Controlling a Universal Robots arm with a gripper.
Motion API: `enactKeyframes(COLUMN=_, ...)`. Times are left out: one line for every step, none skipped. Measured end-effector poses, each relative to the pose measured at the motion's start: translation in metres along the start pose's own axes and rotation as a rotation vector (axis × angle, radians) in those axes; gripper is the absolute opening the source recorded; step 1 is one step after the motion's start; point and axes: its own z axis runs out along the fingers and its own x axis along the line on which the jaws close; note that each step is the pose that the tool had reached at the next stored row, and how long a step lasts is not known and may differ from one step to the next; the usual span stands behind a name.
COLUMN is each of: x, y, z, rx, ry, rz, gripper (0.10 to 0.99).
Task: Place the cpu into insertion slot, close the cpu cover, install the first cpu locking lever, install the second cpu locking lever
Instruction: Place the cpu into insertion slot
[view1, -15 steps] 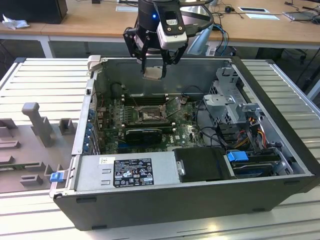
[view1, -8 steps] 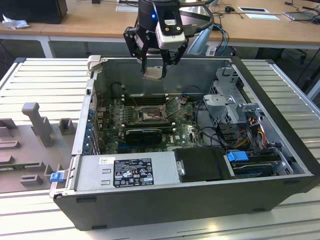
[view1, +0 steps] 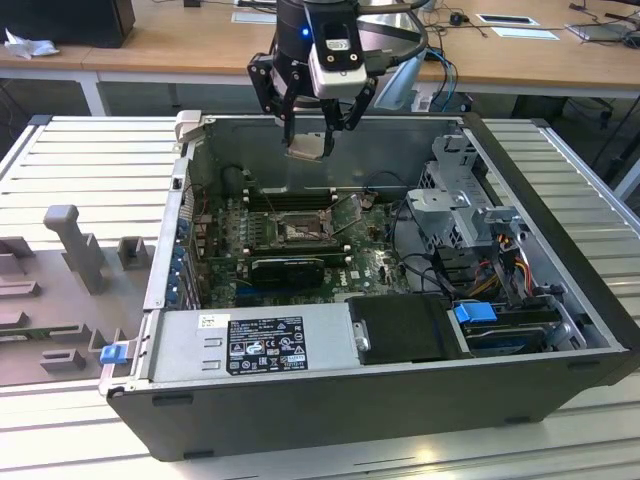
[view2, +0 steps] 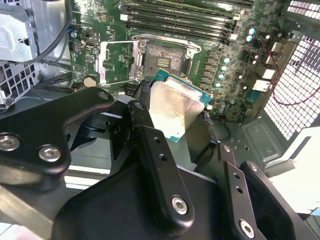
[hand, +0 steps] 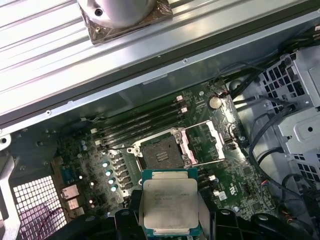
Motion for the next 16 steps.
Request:
enactKeyframes(x=0.0, y=0.0, z=0.0, rx=0.0, ry=-0.0002, rz=0.003, gripper=0.525)
enactKeyframes(x=0.0, y=0.0, z=-0.0001, rx=0.0, ry=-0.0005, rz=0.006, gripper=0.525)
enactKeyframes(x=0.0, y=0.0, z=0.0, rx=0.0, ry=-0.0009, rz=0.01, gripper=0.525)
enactKeyframes(x=0.0, y=0.0, z=0.0, rx=0.0, ry=-0.0011, rz=0.013, gripper=0.525)
enactKeyframes(x=0.0, y=0.0, z=0.0, rx=0.0, ry=-0.0014, rz=0.016, gripper=0.525)
enactKeyframes(x=0.0, y=0.0, z=0.0, rx=0.0, ry=-0.0018, rz=0.02, gripper=0.525)
enactKeyframes(x=0.0, y=0.0, z=0.0, rx=0.0, ry=-0.0021, rz=0.024, gripper=0.525)
enactKeyframes(x=0.0, y=0.0, z=0.0, rx=0.0, ry=-0.0023, rz=0.027, gripper=0.525)
enactKeyframes(x=0.0, y=0.0, z=0.0, rx=-0.001, ry=-0.0028, rz=0.031, gripper=0.525)
enactKeyframes(x=0.0, y=0.0, z=0.0, rx=-0.001, ry=-0.003, rz=0.034, gripper=0.525)
enactKeyframes(x=0.0, y=0.0, z=0.0, rx=-0.001, ry=-0.0032, rz=0.036, gripper=0.525)
enactKeyframes(x=0.0, y=0.0, z=0.0, rx=-0.001, ry=-0.0035, rz=0.04, gripper=0.525)
enactKeyframes(x=0.0, y=0.0, z=0.0001, rx=-0.001, ry=-0.0038, rz=0.043, gripper=0.525)
enactKeyframes(x=0.0, y=0.0, z=0.0, rx=-0.001, ry=-0.0042, rz=0.047, gripper=0.525)
enactKeyframes(x=0.0, y=0.0, z=0.0001, rx=-0.001, ry=-0.0047, rz=0.052, gripper=0.525)
enactKeyframes(x=0.0, y=0.0, z=0.0001, rx=-0.001, ry=-0.0053, rz=0.058, gripper=0.525)
